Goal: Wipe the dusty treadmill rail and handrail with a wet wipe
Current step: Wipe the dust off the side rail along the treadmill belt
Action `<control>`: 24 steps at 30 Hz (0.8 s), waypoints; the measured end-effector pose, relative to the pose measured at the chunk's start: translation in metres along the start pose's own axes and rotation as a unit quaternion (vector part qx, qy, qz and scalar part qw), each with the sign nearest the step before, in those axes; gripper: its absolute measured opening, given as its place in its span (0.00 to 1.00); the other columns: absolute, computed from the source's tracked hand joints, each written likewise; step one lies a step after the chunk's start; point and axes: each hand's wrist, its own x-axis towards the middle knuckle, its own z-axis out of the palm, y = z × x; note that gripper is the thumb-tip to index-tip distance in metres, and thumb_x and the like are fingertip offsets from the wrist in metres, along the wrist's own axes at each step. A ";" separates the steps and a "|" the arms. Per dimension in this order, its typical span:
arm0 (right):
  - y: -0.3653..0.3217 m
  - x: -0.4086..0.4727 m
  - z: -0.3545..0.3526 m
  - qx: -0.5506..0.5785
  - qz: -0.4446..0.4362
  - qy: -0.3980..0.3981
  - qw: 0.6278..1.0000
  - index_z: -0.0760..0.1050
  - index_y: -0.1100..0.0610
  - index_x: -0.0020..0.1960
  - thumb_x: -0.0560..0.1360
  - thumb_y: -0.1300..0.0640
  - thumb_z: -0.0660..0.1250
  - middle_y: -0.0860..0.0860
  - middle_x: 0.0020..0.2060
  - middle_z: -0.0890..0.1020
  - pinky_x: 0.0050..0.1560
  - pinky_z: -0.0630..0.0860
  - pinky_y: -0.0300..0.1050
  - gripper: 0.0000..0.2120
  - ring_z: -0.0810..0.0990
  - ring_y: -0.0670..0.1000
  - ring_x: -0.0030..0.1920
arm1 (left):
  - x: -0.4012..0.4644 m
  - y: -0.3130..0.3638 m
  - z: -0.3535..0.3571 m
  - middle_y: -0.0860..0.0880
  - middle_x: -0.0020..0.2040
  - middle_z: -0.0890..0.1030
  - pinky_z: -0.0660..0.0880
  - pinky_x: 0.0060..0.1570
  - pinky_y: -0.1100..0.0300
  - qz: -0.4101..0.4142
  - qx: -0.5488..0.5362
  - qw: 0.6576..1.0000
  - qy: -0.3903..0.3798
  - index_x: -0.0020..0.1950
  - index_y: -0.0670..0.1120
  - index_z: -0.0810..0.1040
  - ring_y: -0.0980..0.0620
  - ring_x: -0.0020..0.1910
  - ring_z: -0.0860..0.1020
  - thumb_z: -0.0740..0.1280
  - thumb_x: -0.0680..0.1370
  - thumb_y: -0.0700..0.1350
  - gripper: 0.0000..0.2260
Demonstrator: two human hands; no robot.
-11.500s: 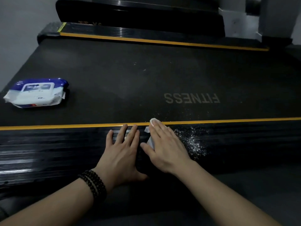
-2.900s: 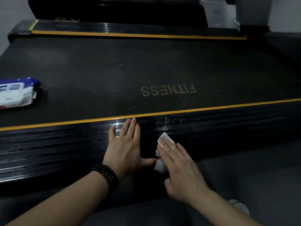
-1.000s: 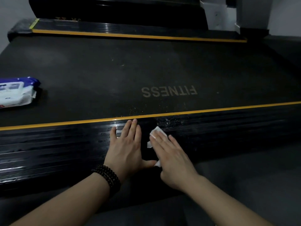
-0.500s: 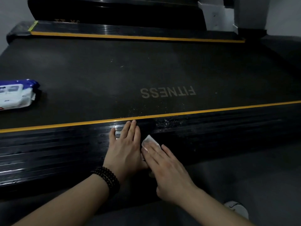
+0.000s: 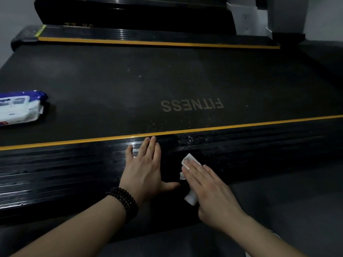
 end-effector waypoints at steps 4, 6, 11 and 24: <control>-0.004 0.015 -0.007 -0.006 0.028 0.018 0.999 0.38 0.54 0.80 0.72 0.58 0.68 0.47 0.78 0.36 0.78 0.39 0.45 0.49 0.33 0.46 0.78 | 0.001 0.000 0.002 0.45 0.83 0.38 0.46 0.76 0.33 0.001 -0.002 1.000 0.001 0.82 0.41 0.42 0.48 0.81 0.38 0.50 0.67 0.83 0.59; -0.013 0.018 -0.007 0.011 0.023 0.018 1.000 0.37 0.55 0.80 0.74 0.56 0.66 0.48 0.78 0.34 0.79 0.40 0.47 0.48 0.30 0.45 0.77 | 0.001 0.000 0.003 0.45 0.83 0.39 0.46 0.76 0.33 0.000 -0.004 1.000 0.003 0.82 0.41 0.43 0.48 0.81 0.38 0.50 0.67 0.83 0.59; -0.016 0.016 -0.015 0.022 0.013 -0.009 1.000 0.37 0.55 0.80 0.78 0.51 0.60 0.48 0.78 0.34 0.78 0.41 0.47 0.41 0.30 0.45 0.77 | 0.002 0.000 0.005 0.45 0.83 0.40 0.46 0.76 0.33 -0.001 -0.002 1.000 0.017 0.82 0.41 0.44 0.48 0.82 0.39 0.49 0.66 0.83 0.59; -0.026 0.018 -0.025 0.018 0.032 -0.039 0.999 0.37 0.55 0.81 0.77 0.53 0.62 0.49 0.80 0.36 0.78 0.37 0.44 0.43 0.32 0.46 0.77 | -0.003 0.001 0.002 0.47 0.84 0.44 0.49 0.75 0.33 -0.008 -0.017 0.999 0.027 0.82 0.44 0.49 0.48 0.82 0.43 0.47 0.63 0.85 0.60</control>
